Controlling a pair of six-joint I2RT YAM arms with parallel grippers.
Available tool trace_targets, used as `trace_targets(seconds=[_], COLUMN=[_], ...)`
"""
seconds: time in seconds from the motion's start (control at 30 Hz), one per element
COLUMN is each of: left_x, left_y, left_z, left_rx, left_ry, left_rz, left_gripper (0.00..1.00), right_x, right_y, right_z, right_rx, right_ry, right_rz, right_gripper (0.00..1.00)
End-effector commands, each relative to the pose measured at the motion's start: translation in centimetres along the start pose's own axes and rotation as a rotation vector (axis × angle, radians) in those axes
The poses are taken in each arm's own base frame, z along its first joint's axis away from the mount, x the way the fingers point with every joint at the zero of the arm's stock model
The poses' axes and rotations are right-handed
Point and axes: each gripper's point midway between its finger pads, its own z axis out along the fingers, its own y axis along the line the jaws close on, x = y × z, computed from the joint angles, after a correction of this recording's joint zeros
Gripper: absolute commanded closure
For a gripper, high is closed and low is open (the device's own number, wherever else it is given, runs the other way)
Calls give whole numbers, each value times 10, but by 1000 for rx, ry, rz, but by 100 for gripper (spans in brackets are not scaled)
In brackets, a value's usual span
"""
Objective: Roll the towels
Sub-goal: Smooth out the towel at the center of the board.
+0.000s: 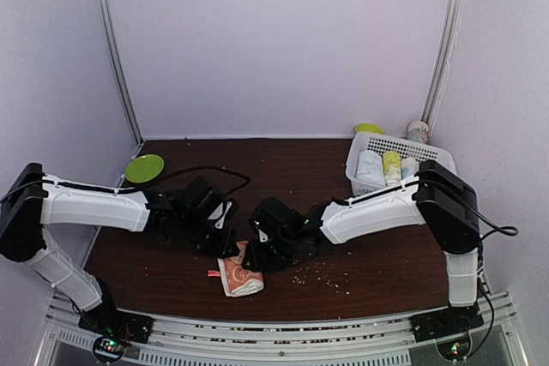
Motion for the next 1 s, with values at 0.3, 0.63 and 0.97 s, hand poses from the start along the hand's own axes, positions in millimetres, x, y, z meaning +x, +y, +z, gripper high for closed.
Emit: trace_targets(seconds=[0.3,0.63,0.97], left_x=[17,36,57], left_y=[39,55,73], left_z=[46,46,50], left_rx=[-14,-47,-74], left_ry=[31,38,51], left_rz=[-93,-123,-158], left_gripper=[100,100,100], right_x=[16,22,59], right_y=[3,43,9], right_z=[-40,-42,-6], right_rx=[-18,32,150], right_ry=[-2,-12,94], right_rz=[-24,-228,-261], right_gripper=[56,66,77])
